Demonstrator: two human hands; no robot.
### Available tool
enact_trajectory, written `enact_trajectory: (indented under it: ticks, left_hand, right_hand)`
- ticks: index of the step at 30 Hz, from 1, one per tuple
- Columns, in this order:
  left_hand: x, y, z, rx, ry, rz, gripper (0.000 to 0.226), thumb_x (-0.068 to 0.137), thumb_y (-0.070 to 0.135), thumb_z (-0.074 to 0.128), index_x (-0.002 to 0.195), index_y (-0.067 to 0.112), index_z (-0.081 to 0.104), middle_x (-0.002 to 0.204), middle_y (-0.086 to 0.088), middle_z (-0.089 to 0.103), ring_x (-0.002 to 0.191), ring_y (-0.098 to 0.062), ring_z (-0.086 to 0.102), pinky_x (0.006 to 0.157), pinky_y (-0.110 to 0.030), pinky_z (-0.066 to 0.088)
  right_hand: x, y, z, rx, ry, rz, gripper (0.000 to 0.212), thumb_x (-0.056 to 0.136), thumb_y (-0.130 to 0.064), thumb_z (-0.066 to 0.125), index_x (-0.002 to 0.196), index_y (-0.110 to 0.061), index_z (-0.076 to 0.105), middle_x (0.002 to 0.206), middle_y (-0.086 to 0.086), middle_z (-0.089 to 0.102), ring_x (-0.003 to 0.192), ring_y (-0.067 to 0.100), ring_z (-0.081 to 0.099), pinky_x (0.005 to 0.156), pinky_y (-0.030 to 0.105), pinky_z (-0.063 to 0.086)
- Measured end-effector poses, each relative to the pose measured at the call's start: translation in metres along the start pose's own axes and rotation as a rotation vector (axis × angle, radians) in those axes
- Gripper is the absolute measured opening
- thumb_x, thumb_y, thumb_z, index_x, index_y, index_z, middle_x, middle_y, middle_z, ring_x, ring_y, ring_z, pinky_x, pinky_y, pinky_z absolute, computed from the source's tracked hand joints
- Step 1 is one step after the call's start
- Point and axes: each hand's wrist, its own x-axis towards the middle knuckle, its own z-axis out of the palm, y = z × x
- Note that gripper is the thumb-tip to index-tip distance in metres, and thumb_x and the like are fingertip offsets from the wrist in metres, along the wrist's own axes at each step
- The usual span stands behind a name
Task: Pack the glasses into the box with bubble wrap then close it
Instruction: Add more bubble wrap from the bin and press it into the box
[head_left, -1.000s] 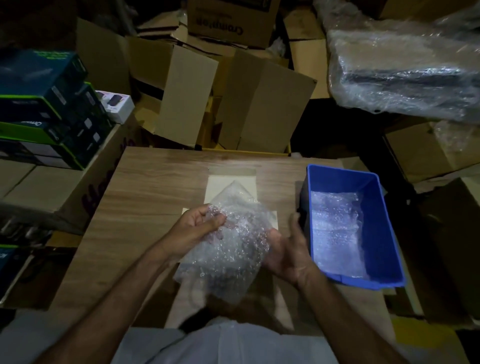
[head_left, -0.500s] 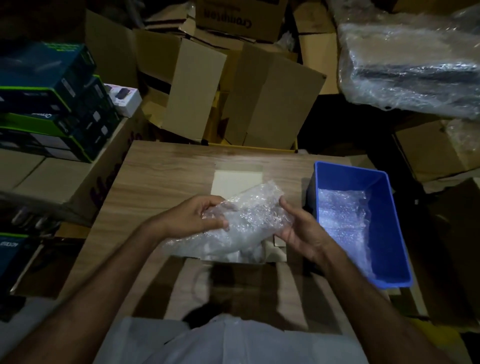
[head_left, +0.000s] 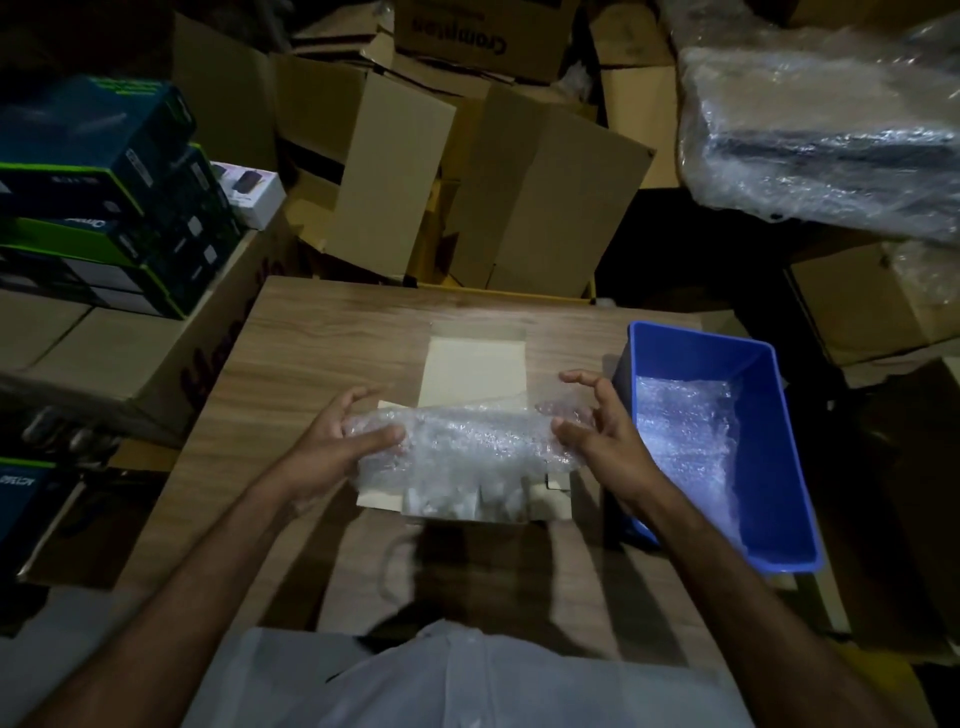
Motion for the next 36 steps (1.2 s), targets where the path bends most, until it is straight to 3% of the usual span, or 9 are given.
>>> enact_trajectory:
  ticks: [4, 9, 14, 16, 19, 24, 28, 33, 36]
  left_hand:
    - [0.000, -0.012, 0.010, -0.069, 0.095, 0.120, 0.064, 0.090, 0.012, 0.073, 0.143, 0.038, 0.048, 0.165, -0.007, 0.021, 0.151, -0.024, 0.024, 0.116, -0.052, 0.030]
    - [-0.002, -0.012, 0.012, -0.054, 0.007, 0.168, 0.031, 0.090, 0.010, 0.069, 0.120, 0.020, 0.069, 0.141, 0.003, 0.060, 0.105, 0.008, 0.065, 0.087, -0.014, 0.054]
    - [-0.005, -0.007, 0.004, 0.252, -0.054, 0.188, 0.068, 0.061, 0.009, 0.092, 0.125, 0.023, 0.070, 0.129, 0.015, 0.062, 0.121, 0.000, 0.058, 0.101, -0.024, 0.051]
    - [-0.001, -0.004, 0.005, 0.435, -0.014, 0.229, 0.057, 0.065, 0.016, 0.092, 0.117, 0.029, 0.073, 0.125, 0.015, 0.058, 0.114, 0.002, 0.056, 0.099, -0.027, 0.052]
    - [0.009, -0.005, 0.001, 0.626, 0.017, 0.317, 0.027, 0.075, 0.027, 0.087, 0.100, 0.027, 0.077, 0.114, 0.003, 0.057, 0.106, -0.007, 0.058, 0.091, -0.037, 0.057]
    - [0.018, -0.011, -0.006, 0.483, -0.155, 0.316, 0.027, 0.092, 0.032, 0.072, 0.098, 0.006, 0.065, 0.115, -0.017, 0.065, 0.107, -0.031, 0.066, 0.091, -0.051, 0.057]
    - [0.022, -0.011, 0.000, 0.246, -0.237, 0.182, 0.024, 0.101, 0.015, 0.059, 0.123, 0.008, 0.055, 0.106, -0.031, 0.064, 0.083, -0.030, 0.072, 0.078, -0.040, 0.060]
    - [0.024, -0.019, 0.002, 0.338, -0.313, 0.119, 0.029, 0.103, 0.007, 0.050, 0.117, 0.019, 0.072, 0.118, 0.001, 0.071, 0.087, -0.018, 0.062, 0.075, -0.023, 0.054]
    - [0.024, -0.023, 0.005, 0.318, -0.353, 0.069, 0.037, 0.103, 0.027, 0.043, 0.116, 0.014, 0.075, 0.125, 0.008, 0.070, 0.110, -0.009, 0.066, 0.086, -0.023, 0.054]
  right_hand:
    - [-0.004, 0.005, -0.004, -0.057, -0.048, -0.051, 0.057, 0.095, 0.011, 0.053, 0.130, -0.034, 0.061, 0.129, 0.002, 0.065, 0.115, 0.021, 0.064, 0.088, 0.040, 0.057]
    - [-0.004, 0.015, -0.003, -0.070, -0.106, -0.070, 0.065, 0.090, 0.018, 0.053, 0.127, -0.034, 0.067, 0.129, 0.002, 0.063, 0.112, 0.011, 0.061, 0.081, 0.028, 0.056]
    - [-0.005, 0.013, -0.010, -0.119, -0.240, 0.044, 0.047, 0.076, -0.010, 0.088, 0.119, -0.025, 0.075, 0.129, -0.011, 0.069, 0.122, 0.009, 0.063, 0.098, 0.028, 0.054]
    - [-0.003, 0.013, -0.008, -0.245, -0.251, 0.027, 0.056, 0.065, -0.017, 0.095, 0.117, -0.022, 0.075, 0.125, -0.008, 0.071, 0.115, 0.010, 0.068, 0.097, 0.033, 0.057]
    - [0.005, 0.015, -0.005, -0.401, -0.161, -0.060, 0.026, 0.072, -0.024, 0.093, 0.094, -0.021, 0.079, 0.099, 0.000, 0.075, 0.088, 0.026, 0.072, 0.080, 0.050, 0.061]
    - [0.013, 0.014, -0.010, -0.269, -0.163, -0.019, 0.013, 0.087, -0.022, 0.080, 0.086, -0.010, 0.074, 0.117, 0.000, 0.070, 0.106, 0.005, 0.067, 0.090, 0.025, 0.053]
    - [0.008, 0.017, -0.007, -0.120, -0.215, -0.004, 0.009, 0.097, -0.013, 0.066, 0.104, -0.012, 0.062, 0.108, 0.000, 0.064, 0.084, 0.014, 0.065, 0.067, 0.027, 0.058]
    - [0.012, 0.037, 0.003, -0.235, -0.177, -0.059, 0.023, 0.100, 0.002, 0.055, 0.104, -0.009, 0.075, 0.111, 0.007, 0.071, 0.071, 0.030, 0.062, 0.065, 0.048, 0.055]
    - [0.010, 0.045, 0.002, -0.316, -0.170, -0.021, 0.024, 0.088, 0.000, 0.065, 0.092, -0.017, 0.082, 0.108, -0.003, 0.073, 0.101, 0.018, 0.070, 0.090, 0.039, 0.058]
